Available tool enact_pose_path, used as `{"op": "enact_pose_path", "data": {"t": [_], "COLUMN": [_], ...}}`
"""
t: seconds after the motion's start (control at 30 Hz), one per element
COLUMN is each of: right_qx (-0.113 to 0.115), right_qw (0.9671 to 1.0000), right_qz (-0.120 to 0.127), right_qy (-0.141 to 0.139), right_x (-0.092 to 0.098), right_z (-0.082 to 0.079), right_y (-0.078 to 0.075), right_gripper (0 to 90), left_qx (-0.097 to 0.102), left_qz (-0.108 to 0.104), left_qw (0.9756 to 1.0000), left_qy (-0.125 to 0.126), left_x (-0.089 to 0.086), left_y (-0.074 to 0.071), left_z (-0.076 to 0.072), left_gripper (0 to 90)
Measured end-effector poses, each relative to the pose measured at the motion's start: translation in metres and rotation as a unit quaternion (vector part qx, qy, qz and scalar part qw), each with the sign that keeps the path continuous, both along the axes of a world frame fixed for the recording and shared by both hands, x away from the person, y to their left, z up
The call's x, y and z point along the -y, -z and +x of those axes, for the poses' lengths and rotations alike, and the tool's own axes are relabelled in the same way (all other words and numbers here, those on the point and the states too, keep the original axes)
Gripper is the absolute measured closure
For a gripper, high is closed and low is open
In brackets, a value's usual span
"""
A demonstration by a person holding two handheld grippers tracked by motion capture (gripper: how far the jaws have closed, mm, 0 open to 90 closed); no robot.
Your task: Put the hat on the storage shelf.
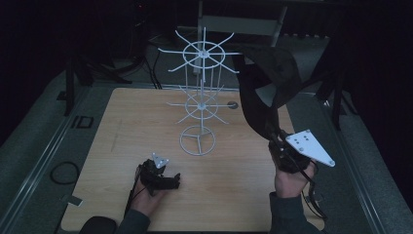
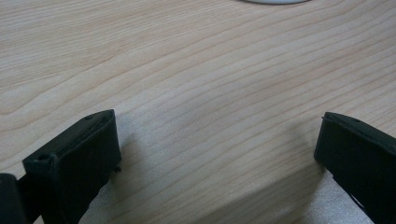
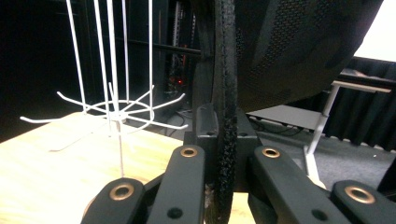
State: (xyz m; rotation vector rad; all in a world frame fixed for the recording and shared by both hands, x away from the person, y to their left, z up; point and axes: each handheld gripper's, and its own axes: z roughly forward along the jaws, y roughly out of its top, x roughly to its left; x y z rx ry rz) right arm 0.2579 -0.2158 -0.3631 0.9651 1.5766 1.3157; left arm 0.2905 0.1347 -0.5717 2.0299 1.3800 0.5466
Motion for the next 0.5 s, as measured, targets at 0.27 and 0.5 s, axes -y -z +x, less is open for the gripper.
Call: {"op": "enact_pose_path", "data": {"t": [0.27, 0.5], "right_qx": [0.001, 0.002], "right_qw": [1.0, 0.9998], "right_qz": [-0.008, -0.017], "right_qy": [0.0, -0.006], "right_x": [-0.0048, -0.0084], "right_z": [-0.0021, -0.0021], "right_y": [0.0053, 0.0089], "right_gripper": [86.4, 86.4], "left_qx": [-0.001, -0.002], "left_qz": [0.0, 0.001], "left_qw": [1.0, 1.0], "left_qy": [0.001, 0.001], "left_x": [-0.0001, -0.0003], "left_y": [-0.0002, -0.0003], "left_z": [0.0, 0.0], "left_gripper": [0.2, 0.2]}}
